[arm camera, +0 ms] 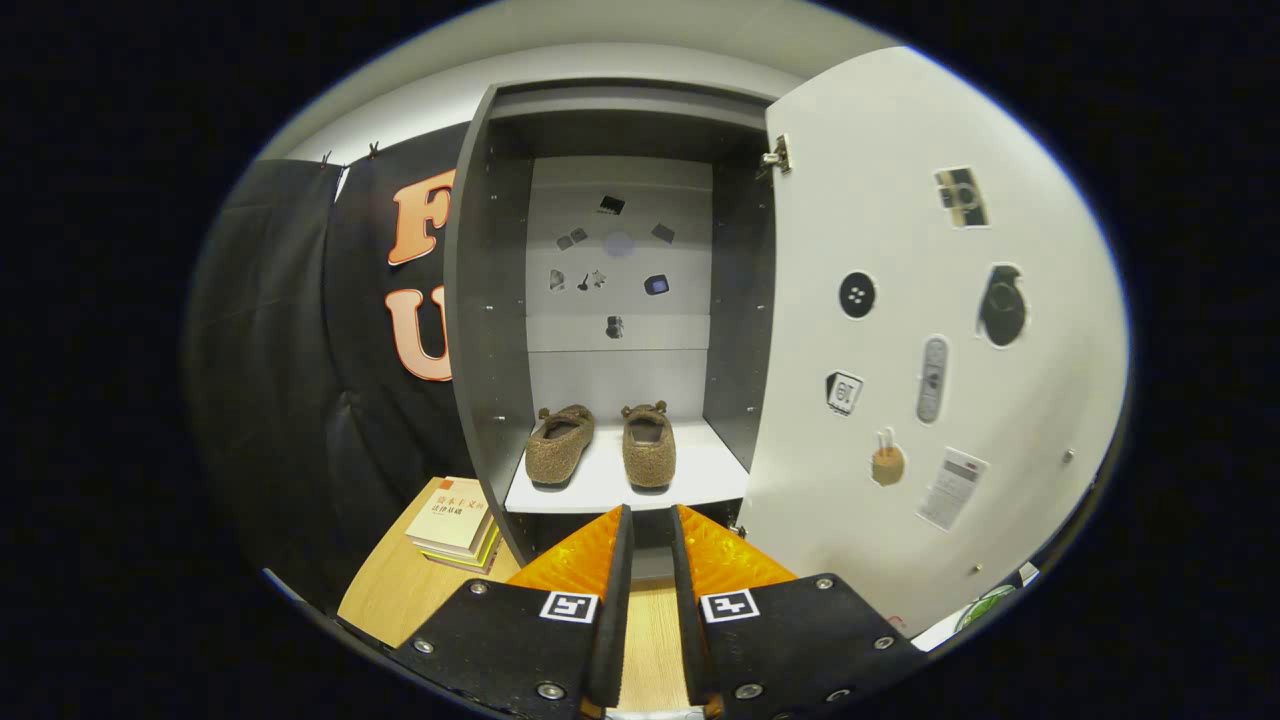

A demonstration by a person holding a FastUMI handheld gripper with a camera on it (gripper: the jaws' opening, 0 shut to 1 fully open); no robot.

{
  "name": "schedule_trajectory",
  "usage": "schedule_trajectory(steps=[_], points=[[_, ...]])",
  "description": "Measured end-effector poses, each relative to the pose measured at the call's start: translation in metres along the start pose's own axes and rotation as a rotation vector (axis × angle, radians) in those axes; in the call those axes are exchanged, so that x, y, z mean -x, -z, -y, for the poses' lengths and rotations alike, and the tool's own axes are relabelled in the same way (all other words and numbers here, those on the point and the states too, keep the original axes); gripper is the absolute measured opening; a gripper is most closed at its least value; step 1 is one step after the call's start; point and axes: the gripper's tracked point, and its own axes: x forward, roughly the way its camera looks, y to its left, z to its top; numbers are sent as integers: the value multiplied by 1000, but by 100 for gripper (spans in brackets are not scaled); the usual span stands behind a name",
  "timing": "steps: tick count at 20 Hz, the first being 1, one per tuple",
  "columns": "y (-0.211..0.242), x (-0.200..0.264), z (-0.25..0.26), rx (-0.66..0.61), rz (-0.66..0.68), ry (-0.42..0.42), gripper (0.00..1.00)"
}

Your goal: Open the shoe cabinet door, grab the shoes and put them into the shoe cabinet, then close the shoe cabinet door.

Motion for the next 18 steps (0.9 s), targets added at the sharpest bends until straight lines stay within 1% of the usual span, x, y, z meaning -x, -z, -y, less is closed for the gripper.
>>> schedule_trajectory(steps=[3,5,8,12,15,18], points=[[5,42,29,-10,8,48,24],[13,66,61,-14,11,107,24],[31,98,106,-37,4,167,24],[48,116,168,-48,-8,222,24],[52,125,197,-65,13,225,26],[58,122,226,-64,15,227,26]])
